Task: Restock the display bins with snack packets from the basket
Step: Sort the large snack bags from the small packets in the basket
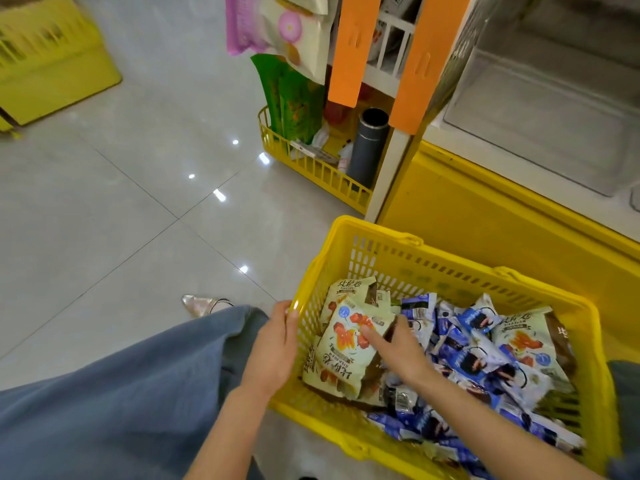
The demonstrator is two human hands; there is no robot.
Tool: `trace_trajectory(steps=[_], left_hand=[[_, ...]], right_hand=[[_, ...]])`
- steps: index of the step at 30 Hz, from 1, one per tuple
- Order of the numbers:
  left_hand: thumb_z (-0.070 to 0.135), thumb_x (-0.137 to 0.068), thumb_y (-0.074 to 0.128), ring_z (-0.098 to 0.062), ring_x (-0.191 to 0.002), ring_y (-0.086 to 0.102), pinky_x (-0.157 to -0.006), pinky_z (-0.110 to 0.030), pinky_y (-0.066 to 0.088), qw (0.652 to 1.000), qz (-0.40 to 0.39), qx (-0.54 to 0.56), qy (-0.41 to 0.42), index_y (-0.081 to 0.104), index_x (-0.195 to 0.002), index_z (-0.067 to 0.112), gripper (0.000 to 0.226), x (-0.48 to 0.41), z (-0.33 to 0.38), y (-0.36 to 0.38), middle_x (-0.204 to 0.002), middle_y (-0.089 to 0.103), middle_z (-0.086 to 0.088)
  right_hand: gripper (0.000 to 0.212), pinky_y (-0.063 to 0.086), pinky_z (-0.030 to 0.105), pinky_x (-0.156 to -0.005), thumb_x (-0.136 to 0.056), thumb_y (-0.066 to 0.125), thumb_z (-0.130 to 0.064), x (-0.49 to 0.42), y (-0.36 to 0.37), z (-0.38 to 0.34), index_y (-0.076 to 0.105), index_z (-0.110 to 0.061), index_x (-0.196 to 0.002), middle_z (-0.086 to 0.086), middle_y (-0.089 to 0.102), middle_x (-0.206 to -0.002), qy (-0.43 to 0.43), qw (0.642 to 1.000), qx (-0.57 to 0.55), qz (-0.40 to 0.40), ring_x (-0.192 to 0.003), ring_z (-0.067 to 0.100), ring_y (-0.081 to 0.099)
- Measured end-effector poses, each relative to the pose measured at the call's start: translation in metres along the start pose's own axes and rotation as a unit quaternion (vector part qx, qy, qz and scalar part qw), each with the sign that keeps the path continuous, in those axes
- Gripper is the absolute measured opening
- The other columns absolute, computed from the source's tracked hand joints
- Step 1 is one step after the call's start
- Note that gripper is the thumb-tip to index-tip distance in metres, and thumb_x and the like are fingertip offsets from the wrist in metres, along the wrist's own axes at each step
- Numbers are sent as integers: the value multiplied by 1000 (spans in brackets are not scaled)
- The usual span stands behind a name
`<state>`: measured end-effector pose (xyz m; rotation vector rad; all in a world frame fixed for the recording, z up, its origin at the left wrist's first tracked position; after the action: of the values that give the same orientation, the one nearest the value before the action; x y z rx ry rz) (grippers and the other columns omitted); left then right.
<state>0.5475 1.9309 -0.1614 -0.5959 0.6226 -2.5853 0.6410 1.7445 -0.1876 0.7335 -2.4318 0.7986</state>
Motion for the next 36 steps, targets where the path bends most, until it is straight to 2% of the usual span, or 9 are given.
trace_trajectory(steps=[5,8,12,17,20,22,26,32,36], left_hand=[[41,-98,29,1,-81,59,-57,-9,40,1000,-17,-7,4,44,-98,25,22,0,-10,8,-87,60,8],[41,-98,29,1,-75,59,-54,-8,40,1000,-5,-16,12,43,-93,26,21,-1,-8,7,-82,59,10],[40,-97,31,4,-70,58,-55,-6,40,1000,9,-9,13,41,-81,31,21,-2,-7,5,-77,58,10],[43,-97,29,0,-76,60,-57,-12,40,1000,6,-11,2,44,-85,31,22,-4,-8,7,-82,61,9],[42,-98,28,-4,-76,60,-60,-24,47,999,23,-39,5,45,-96,26,23,-6,-5,7,-83,61,7],[40,-98,29,-12,-77,61,-65,-33,50,996,56,-66,14,42,-104,25,21,-10,-1,5,-85,61,3],[38,-99,29,-12,-79,60,-64,-31,46,994,75,-69,38,40,-111,29,19,-21,12,10,-90,59,6],[40,-98,28,-10,-83,54,-72,-32,47,984,90,-125,90,34,-131,21,38,-46,36,20,-100,52,9],[36,-99,28,-12,-68,57,-58,-28,42,985,73,-136,78,39,-126,16,35,-62,32,21,-85,59,2]], right_hand=[[66,37,38,-108,-93,54,-35,-2,55,17,19,-15,-145,4,44,-143,25,996,-18,-88,-129,21,44],[64,41,38,-100,-90,60,-32,-15,52,18,24,-19,-141,10,34,-140,24,994,101,-45,-124,28,45],[54,37,28,-102,-90,60,-29,-15,50,-9,33,-15,-135,4,38,-136,-101,961,258,13,-127,18,39],[46,31,23,-106,-98,45,-33,0,28,-8,34,-21,-141,-5,35,-146,-143,962,219,-84,-130,10,38],[45,33,18,-100,-97,43,-35,14,-24,-2,33,-27,-140,-10,34,-143,-170,961,219,-19,-112,-2,46],[42,35,23,-98,-97,45,-31,22,-73,8,37,-22,-137,-6,40,-138,-168,956,226,79,-113,4,48],[43,37,40,-101,-93,53,-18,32,-168,33,44,4,-128,18,52,-122,-60,907,304,287,-118,31,46],[52,37,42,-98,-94,51,-30,27,-208,72,37,9,-125,25,48,-124,113,887,349,281,-117,37,44],[50,43,36,-62,-89,62,-30,27,-217,85,39,6,-115,26,60,-105,155,922,228,271,-85,35,59]])
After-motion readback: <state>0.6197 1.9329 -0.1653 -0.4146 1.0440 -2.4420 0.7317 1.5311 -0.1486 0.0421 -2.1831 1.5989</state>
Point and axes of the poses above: each hand's wrist, its own x-axis away from the middle knuckle, its own y-axis out of the palm, z = x × y, the point moved 7 cm from there along -x, towards the middle knuckle
